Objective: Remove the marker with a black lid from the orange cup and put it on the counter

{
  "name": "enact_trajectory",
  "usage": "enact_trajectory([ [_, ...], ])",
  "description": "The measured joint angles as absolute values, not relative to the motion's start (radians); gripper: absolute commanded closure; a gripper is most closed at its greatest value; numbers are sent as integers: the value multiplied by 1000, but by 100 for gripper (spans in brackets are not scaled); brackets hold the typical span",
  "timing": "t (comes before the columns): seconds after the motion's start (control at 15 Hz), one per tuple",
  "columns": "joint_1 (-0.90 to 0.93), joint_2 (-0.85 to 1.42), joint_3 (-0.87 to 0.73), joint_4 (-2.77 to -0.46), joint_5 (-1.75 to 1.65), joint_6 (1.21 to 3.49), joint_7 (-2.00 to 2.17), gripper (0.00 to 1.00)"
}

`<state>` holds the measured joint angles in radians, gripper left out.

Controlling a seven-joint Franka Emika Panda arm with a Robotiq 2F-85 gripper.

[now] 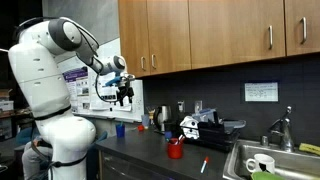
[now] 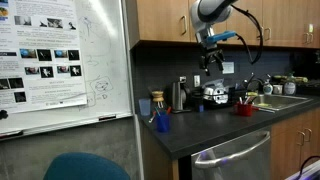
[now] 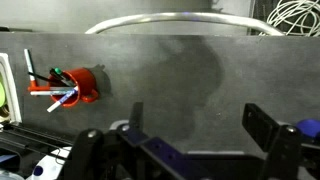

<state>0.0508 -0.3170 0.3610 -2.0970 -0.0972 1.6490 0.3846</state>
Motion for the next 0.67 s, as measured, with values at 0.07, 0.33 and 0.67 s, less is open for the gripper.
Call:
enact_trajectory([
  [0.07,51,-317,361,-2097,-97,1649,385,0],
  [0.33,51,-317,361,-2097,-97,1649,385,0],
  [0.67,69,-315,336,-2098,-96,1651,372,0],
])
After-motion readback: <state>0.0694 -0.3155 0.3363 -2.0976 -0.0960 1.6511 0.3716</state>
